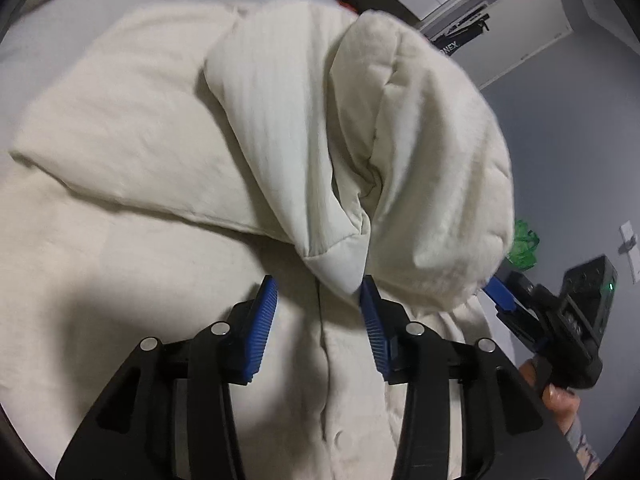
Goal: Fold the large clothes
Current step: 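Grasp the lifted hood with the left tool while the right tool holds it, then open the right tool while the left tool lays the hood over the jacket body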
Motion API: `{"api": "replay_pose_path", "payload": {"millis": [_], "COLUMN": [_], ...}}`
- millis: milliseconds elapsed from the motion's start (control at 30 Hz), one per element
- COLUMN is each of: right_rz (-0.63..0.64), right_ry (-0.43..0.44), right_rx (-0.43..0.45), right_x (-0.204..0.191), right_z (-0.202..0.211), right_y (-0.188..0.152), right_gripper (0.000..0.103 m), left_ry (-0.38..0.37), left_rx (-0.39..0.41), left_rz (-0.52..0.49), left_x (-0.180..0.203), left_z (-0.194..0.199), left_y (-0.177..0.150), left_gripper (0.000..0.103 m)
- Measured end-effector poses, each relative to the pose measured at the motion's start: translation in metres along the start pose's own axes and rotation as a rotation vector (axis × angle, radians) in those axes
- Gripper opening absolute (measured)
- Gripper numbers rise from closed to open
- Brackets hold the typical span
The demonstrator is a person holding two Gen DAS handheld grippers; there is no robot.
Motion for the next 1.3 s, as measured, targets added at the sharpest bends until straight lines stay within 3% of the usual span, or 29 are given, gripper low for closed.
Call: {"api": "replay_pose_path", "payload": {"millis": [167, 300, 433, 500, 567, 700, 833, 967, 1100, 1300], "right_rz": [-0.074, -0.046, 0.028, 0.074, 0.137, 0.255, 0.297, 0.259, 0.231, 0.209], "right_ry": [0.064, 0.034, -0.032, -0.078, -0.178, -0.317, -0.306, -0.255, -0.221, -0.201], "right_rx": [0.001, 0.094, 0.092, 0.05, -0.009, -0.061, -0.039, -0.025, -0.016, -0.034], "right_x": [-0.008, -0.024, -0.044, -0.051, -0.05, -0.037, -0.022, -0.007, 0.002, 0.007], "right_z": [-0.001, 0.014, 0.004, -0.013, -0.036, -0.066, -0.069, -0.071, -0.07, -0.058], "right_y": [0.003, 0.021, 0.048, 0.057, 0.058, 0.042, 0.025, 0.021, 0.02, 0.024], "right_gripper": [0.046, 0.046, 0.046, 0.046, 0.046, 0.044, 0.044, 0.044, 0.044, 0.044], "left_ry": [0.066, 0.129, 0.169, 0.216, 0.284, 0.385, 0.374, 0.378, 0.39, 0.382], "left_rx": [0.075, 0.142, 0.156, 0.124, 0.049, -0.094, -0.115, -0.091, -0.067, -0.092], "left_rz": [-0.101, -0.185, -0.232, -0.247, -0.25, -0.238, -0.233, -0.267, -0.3, -0.337], "left_x": [0.016, 0.028, 0.037, 0.035, 0.031, -0.006, -0.024, -0.029, -0.027, -0.006], "left_z": [0.031, 0.052, 0.046, 0.028, 0.009, -0.021, -0.032, -0.035, -0.033, -0.022], "left_y": [0.017, 0.042, 0.067, 0.073, 0.079, 0.058, 0.045, 0.035, 0.024, 0.018], "left_gripper": [0.041, 0.04, 0.04, 0.039, 0.032, 0.029, 0.029, 0.029, 0.029, 0.03]}}
Point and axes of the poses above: each gripper's, at about its wrist camera, not at the fingertips, and z roughly against the way its jaws point, x to its right, y to its top, the point moved 1 cm from there along -z, roughly the way its jaws point, and after that the axes turned 9 degrees about -y, right-handed, at the moved point
